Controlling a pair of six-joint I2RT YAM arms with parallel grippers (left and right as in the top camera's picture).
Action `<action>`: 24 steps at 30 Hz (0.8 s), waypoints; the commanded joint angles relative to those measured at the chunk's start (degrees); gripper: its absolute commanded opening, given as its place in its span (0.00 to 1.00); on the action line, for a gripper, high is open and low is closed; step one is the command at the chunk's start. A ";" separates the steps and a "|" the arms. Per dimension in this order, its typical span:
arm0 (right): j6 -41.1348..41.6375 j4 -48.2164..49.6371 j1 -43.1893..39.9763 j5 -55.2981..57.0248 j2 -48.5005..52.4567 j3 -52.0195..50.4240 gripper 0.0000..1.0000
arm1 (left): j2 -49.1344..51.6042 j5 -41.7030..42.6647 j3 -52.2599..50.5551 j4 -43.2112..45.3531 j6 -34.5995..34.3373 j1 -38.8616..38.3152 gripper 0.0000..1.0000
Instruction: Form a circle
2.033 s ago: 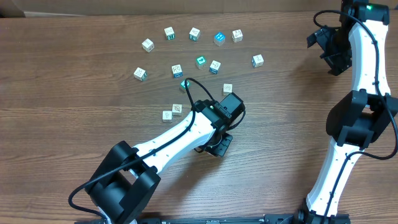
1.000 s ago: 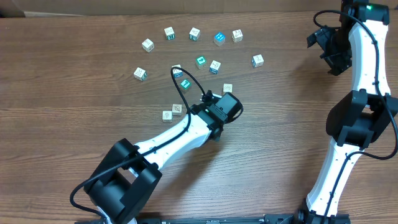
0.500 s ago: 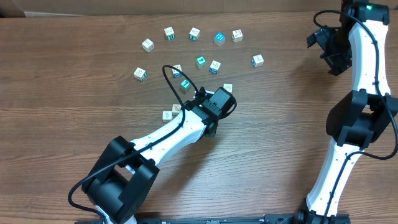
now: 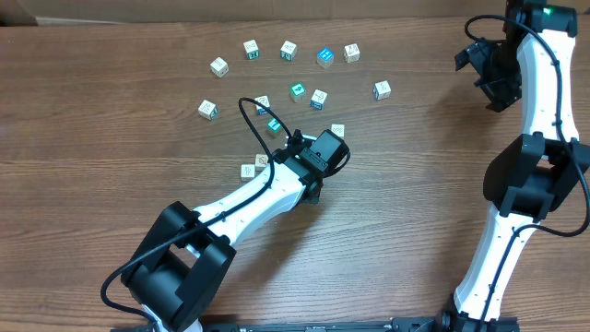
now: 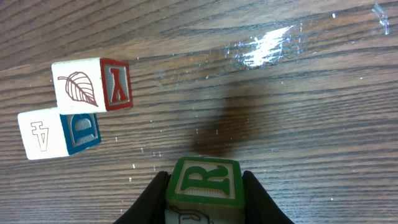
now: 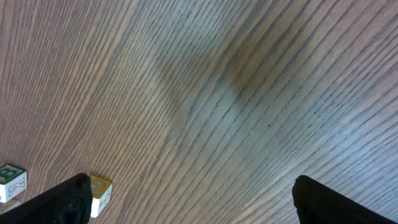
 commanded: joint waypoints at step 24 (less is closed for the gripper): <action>-0.17 0.04 -0.11 0.11 -1.55 0.98 1.00 | -0.74 0.90 -0.57 -1.49 -1.77 0.09 0.09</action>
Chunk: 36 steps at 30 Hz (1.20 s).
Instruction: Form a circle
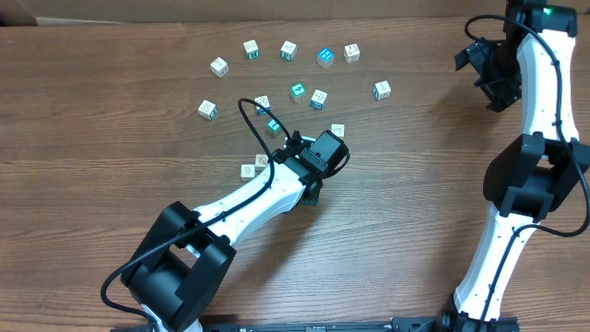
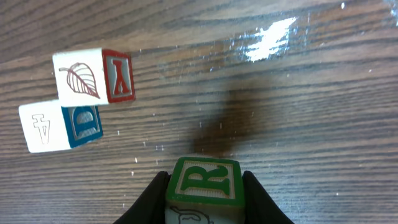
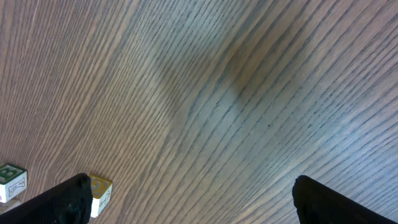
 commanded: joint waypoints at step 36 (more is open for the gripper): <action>-0.15 0.07 -0.11 0.13 -1.57 0.98 1.00 | -0.74 4.96 -0.57 -1.97 -1.40 0.07 0.05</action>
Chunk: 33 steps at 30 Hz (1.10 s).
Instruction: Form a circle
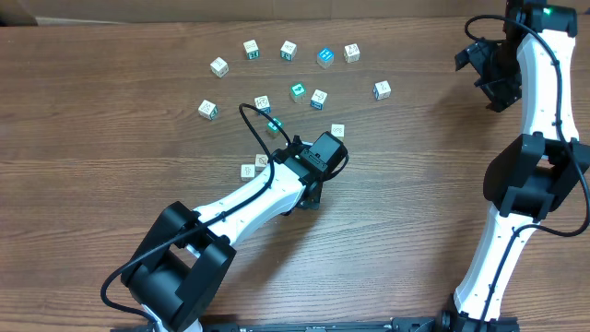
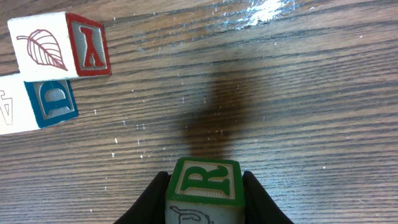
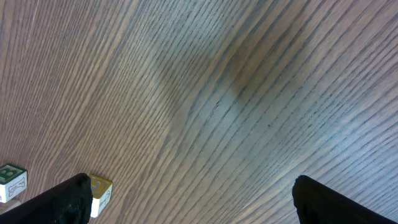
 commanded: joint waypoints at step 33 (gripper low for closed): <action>-0.15 0.07 -0.11 0.09 -1.57 0.98 1.00 | -0.74 0.44 -1.49 0.46 -0.96 0.09 0.10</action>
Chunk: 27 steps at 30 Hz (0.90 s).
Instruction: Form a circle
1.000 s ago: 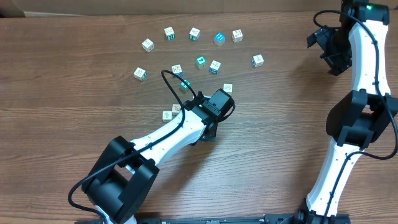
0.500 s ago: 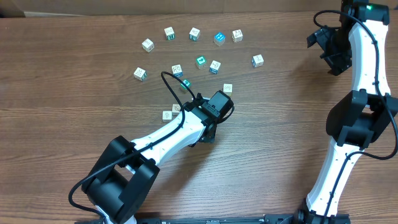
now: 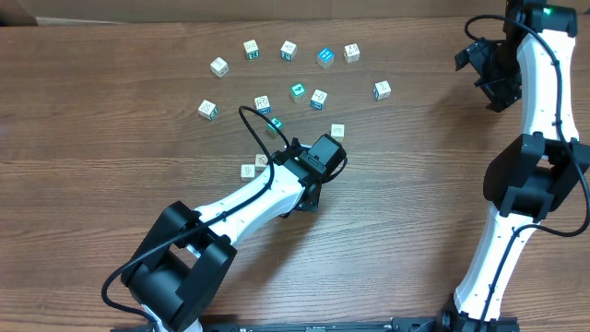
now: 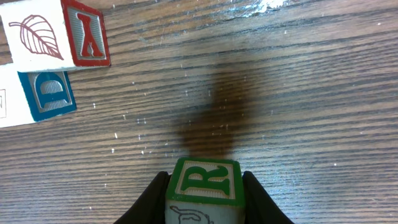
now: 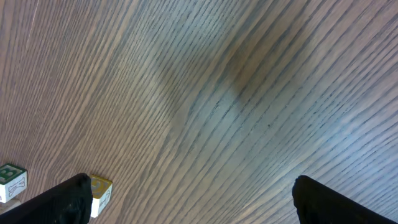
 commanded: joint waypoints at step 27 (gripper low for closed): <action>-0.17 0.07 -0.11 0.11 -1.55 0.98 1.00 | -0.74 0.87 -0.39 -0.33 -0.76 0.07 0.10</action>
